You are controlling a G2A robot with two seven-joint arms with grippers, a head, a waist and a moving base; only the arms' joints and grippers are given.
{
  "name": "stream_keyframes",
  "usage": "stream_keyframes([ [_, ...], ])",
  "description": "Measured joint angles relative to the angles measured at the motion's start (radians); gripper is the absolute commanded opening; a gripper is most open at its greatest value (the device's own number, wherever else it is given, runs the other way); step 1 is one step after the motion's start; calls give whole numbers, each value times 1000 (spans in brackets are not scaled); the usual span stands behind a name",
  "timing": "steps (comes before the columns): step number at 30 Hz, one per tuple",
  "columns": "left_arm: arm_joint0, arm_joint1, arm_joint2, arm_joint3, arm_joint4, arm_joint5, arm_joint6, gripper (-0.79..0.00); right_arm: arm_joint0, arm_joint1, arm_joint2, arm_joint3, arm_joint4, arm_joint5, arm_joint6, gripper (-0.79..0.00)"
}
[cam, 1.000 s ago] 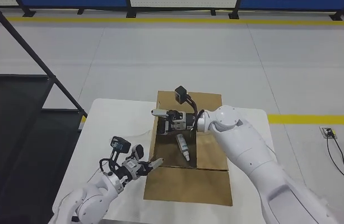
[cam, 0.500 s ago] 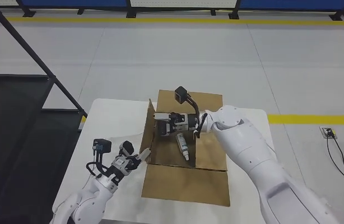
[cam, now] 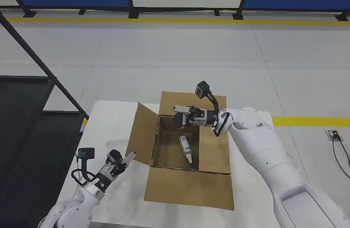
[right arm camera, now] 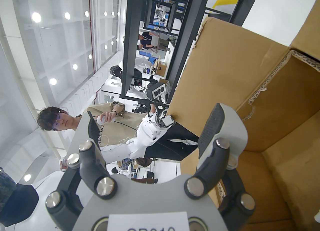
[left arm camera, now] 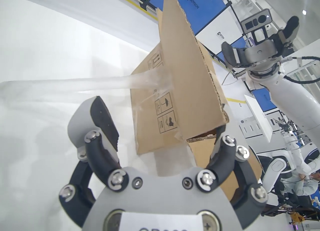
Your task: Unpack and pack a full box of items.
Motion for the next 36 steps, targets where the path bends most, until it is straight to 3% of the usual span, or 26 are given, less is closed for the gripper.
stream_keyframes([
  [12,-28,1,-10,102,23,51,-114,0,-49,52,87,-81,-5,-9,17,0],
  [36,-79,-9,3,206,29,79,-152,0,-131,108,173,-226,-47,46,8,0],
])
